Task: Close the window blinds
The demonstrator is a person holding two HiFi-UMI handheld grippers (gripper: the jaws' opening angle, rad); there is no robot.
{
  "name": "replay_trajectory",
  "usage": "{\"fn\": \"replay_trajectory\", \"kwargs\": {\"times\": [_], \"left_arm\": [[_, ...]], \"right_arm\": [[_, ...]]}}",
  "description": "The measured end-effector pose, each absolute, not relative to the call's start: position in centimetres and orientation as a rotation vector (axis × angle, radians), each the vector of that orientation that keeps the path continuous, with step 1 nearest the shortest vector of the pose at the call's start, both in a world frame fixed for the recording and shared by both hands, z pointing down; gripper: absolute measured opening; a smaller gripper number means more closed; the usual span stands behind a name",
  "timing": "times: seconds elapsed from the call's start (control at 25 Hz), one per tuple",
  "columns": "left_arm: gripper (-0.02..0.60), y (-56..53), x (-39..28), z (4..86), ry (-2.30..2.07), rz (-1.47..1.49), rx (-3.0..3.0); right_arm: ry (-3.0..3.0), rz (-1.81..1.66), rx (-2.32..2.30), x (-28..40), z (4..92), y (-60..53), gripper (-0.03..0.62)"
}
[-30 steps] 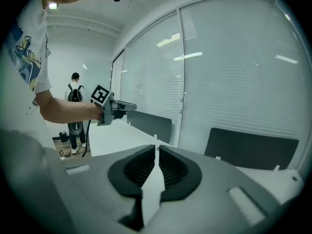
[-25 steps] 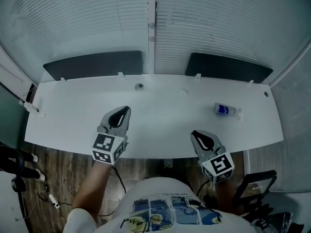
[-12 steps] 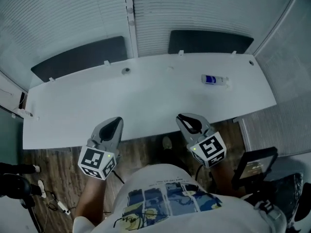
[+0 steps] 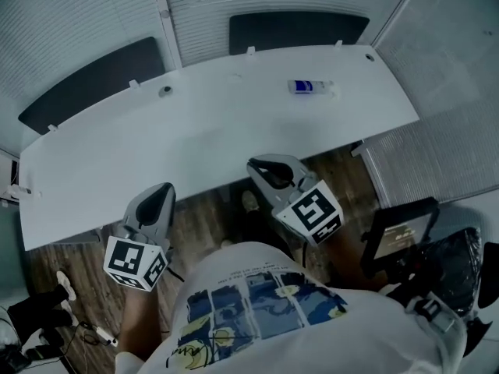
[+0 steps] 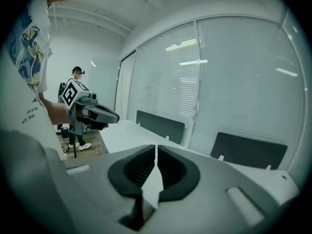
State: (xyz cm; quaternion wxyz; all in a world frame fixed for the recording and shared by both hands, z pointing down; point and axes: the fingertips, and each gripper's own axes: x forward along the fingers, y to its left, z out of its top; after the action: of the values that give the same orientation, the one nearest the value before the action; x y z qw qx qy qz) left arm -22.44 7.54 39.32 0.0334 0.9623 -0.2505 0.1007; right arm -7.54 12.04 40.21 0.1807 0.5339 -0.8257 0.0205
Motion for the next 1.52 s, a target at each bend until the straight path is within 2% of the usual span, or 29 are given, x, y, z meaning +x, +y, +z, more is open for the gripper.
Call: {"fn": "replay_trajectory", "kwargs": {"times": [1.52], "left_arm": [[0.005,9.1,-21.3,39.9,-0.682,0.367,2.975]], "right_arm": [[-2.340,0.058,1.480,-8.4,40.4,12.6,0.011]]}}
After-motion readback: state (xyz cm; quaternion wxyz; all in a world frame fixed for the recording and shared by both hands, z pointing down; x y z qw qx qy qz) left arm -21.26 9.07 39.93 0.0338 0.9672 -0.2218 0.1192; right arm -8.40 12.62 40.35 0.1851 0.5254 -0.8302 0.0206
